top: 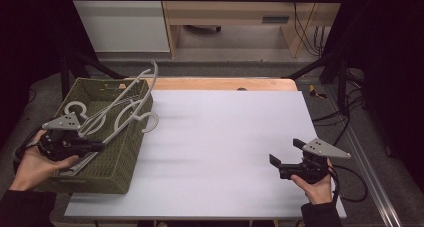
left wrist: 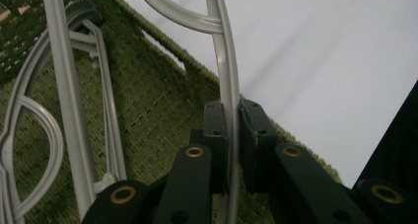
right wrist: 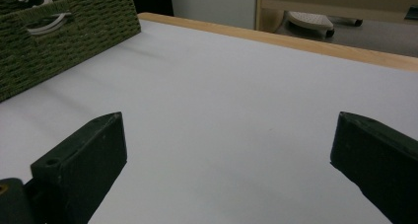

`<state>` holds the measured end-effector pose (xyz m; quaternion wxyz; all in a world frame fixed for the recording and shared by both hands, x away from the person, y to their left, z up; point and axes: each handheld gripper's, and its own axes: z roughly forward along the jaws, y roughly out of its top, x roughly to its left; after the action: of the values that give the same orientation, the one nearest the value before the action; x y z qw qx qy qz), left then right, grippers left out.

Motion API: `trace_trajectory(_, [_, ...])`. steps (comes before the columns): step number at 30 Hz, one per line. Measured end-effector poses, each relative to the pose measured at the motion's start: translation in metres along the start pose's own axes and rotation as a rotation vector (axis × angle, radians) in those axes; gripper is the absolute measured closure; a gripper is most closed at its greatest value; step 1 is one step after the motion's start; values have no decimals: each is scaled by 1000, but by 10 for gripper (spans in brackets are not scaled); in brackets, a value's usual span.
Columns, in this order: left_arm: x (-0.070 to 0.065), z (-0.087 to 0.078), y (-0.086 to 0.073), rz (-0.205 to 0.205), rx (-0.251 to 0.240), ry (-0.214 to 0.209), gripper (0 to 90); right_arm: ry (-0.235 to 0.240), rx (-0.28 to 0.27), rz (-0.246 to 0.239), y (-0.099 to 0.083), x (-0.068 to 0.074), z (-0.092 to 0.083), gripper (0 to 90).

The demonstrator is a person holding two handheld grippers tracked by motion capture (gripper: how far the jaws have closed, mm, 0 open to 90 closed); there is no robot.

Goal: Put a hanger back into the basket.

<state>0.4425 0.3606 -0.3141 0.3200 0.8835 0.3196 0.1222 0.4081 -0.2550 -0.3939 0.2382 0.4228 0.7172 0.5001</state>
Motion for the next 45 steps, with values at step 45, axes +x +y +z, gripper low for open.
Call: trace_trajectory(45, [41, -10, -53, -51, 40, 8, 820, -1, 5, -9, -1, 0, 1, 10])
